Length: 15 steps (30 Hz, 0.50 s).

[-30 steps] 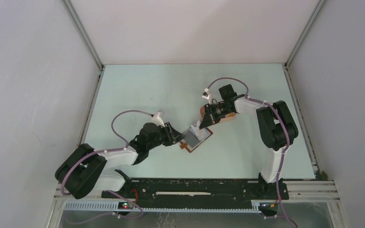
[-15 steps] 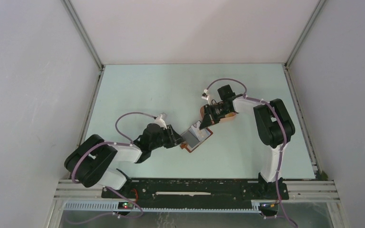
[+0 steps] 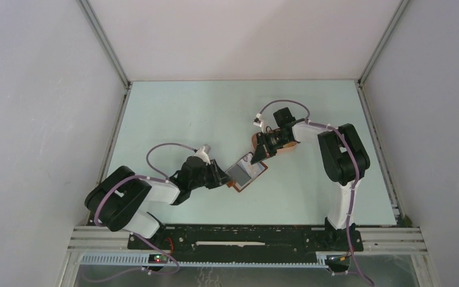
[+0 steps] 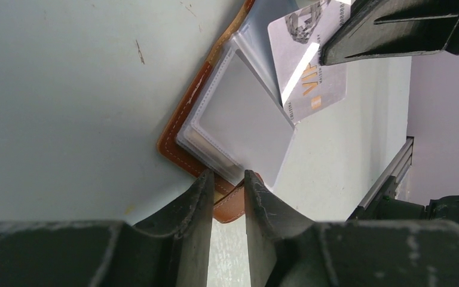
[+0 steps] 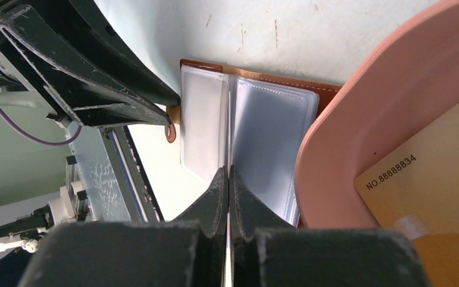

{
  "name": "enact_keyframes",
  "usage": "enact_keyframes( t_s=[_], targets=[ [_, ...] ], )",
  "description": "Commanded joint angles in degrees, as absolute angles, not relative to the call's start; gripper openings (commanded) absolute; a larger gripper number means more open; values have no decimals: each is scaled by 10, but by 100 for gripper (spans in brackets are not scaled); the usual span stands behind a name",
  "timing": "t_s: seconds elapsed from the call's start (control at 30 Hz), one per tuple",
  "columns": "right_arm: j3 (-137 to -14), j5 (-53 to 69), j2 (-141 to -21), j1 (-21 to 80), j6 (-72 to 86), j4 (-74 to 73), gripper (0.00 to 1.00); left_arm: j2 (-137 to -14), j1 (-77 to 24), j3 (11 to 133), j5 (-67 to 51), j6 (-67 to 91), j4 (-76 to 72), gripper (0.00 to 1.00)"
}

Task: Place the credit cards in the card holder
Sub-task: Insert the credit card into the card holder.

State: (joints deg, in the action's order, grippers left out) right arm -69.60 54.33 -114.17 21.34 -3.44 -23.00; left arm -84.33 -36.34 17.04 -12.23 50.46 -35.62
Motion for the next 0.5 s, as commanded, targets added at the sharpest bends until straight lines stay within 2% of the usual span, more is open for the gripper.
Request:
enact_keyframes(
  t_s=[0.0,0.47],
  targets=[
    [-714,540,-1097,206,-31,-232,0,-832,-360,188,-113,481,-330,30],
    [-714,549,-1127,216,-19,-228,0,-824,-360,189,-114,475,-319,30]
  ],
)
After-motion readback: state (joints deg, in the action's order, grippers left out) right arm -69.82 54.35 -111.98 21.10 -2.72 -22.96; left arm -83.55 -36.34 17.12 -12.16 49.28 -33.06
